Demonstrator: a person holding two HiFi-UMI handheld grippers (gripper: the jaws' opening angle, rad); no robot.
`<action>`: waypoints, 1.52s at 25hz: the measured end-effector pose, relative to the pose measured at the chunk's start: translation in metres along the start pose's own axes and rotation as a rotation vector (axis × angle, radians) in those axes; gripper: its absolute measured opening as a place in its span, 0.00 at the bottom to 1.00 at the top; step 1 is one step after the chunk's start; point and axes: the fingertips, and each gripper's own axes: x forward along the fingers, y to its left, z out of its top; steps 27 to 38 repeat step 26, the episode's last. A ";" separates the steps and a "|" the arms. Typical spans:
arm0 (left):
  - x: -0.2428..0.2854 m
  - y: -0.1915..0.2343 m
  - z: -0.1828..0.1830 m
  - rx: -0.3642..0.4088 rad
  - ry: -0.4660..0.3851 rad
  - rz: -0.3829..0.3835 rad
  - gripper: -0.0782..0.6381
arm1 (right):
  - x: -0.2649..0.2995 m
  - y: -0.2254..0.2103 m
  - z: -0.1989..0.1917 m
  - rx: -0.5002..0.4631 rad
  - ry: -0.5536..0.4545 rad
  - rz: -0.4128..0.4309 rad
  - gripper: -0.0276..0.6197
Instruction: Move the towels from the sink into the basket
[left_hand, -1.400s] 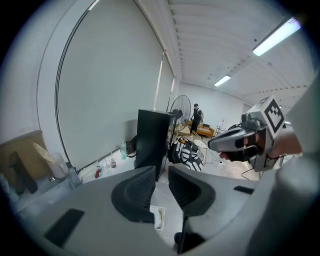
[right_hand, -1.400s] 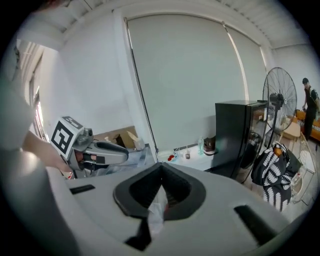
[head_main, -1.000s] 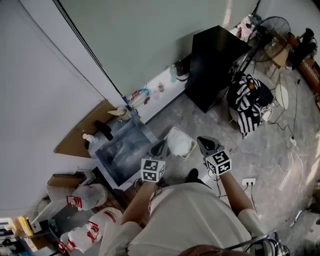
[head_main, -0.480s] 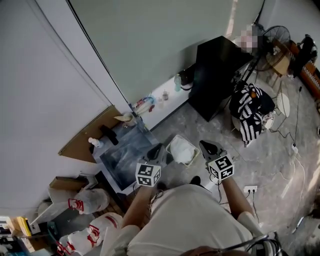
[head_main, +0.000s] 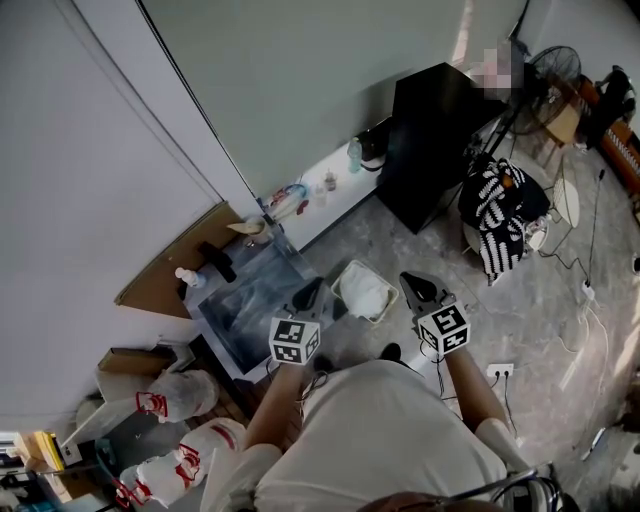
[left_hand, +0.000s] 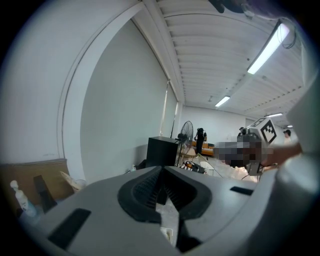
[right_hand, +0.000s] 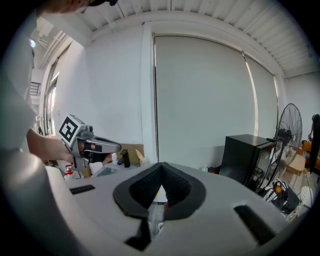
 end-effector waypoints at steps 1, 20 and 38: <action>0.001 0.001 0.000 0.001 0.000 -0.001 0.14 | 0.000 0.000 0.001 -0.001 -0.003 0.001 0.04; 0.006 -0.002 -0.002 -0.017 0.009 -0.006 0.14 | -0.006 -0.005 0.002 0.021 -0.028 -0.009 0.04; 0.005 -0.006 -0.006 -0.026 0.015 -0.007 0.14 | -0.009 -0.005 0.000 0.020 -0.026 -0.010 0.04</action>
